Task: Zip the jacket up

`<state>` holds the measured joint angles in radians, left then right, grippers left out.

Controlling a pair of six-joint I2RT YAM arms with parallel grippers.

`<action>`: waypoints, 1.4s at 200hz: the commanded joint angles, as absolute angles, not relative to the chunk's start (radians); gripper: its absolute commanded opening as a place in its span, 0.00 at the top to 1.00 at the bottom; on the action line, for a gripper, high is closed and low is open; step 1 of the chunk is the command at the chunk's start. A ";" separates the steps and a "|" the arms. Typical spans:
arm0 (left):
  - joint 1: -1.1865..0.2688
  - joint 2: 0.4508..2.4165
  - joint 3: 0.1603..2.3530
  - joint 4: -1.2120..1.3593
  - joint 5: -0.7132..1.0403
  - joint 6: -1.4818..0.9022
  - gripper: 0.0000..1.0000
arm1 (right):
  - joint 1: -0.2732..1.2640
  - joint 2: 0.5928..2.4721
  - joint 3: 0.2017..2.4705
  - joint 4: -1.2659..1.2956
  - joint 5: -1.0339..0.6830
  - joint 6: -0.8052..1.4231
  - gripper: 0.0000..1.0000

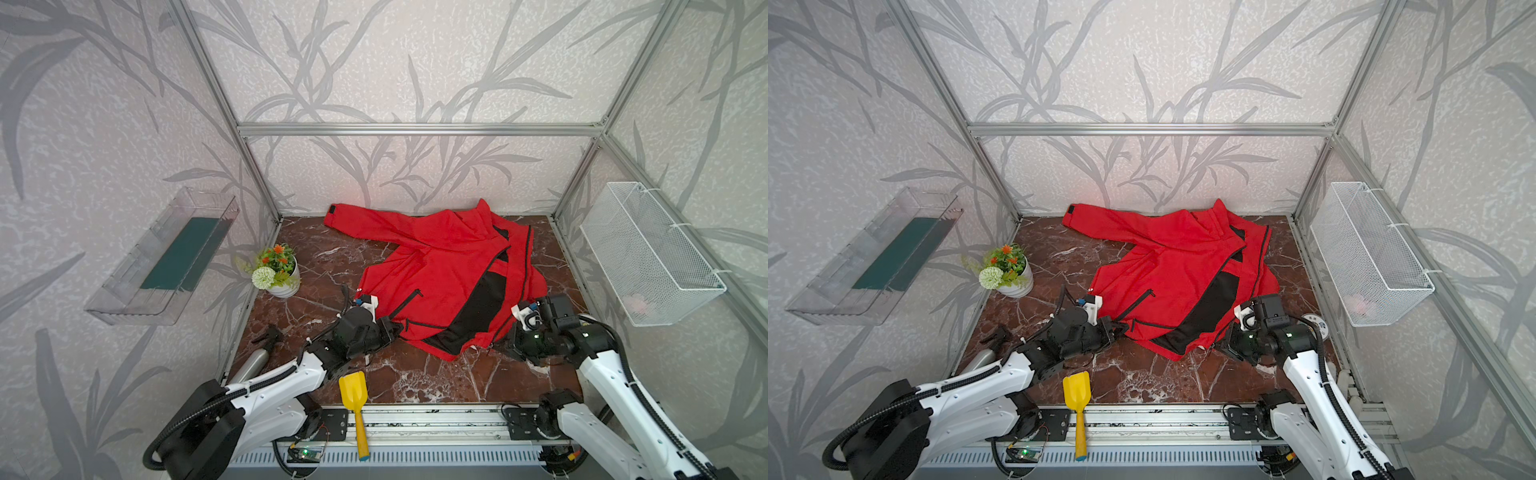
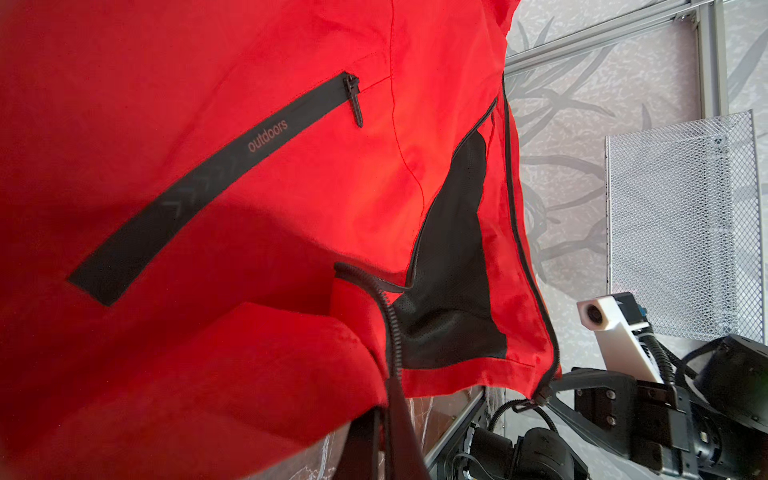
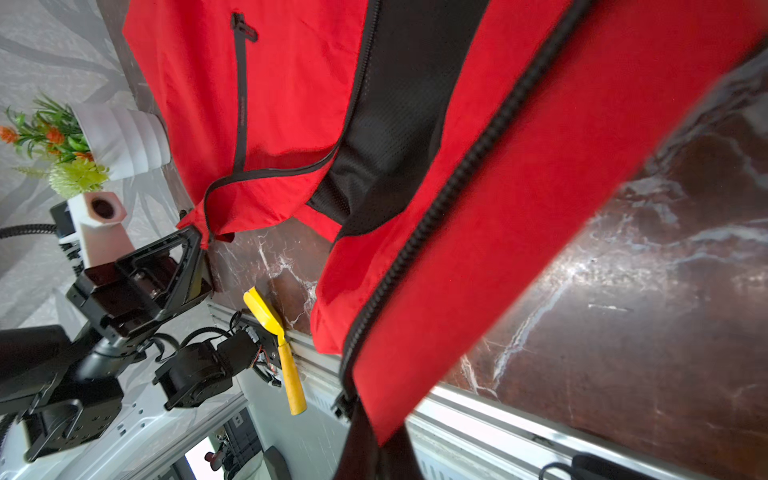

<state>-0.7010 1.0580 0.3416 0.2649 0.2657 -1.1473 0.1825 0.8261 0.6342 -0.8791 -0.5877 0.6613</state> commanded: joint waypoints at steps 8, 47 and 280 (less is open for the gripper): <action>-0.708 1.066 0.364 0.293 0.275 -1.150 1.00 | 0.186 0.831 0.578 -0.841 -0.511 0.682 0.90; -0.710 1.056 0.355 0.287 0.272 -1.150 1.00 | 0.186 0.851 0.564 -0.848 -0.437 0.659 0.81; -0.713 1.034 0.363 0.239 0.262 -1.138 1.00 | 0.083 0.876 0.575 -0.788 -0.089 0.663 0.17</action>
<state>-0.7082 1.0481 0.3416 0.2478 0.2710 -1.1454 0.0879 0.8562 0.5877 -0.8520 -0.2092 0.6373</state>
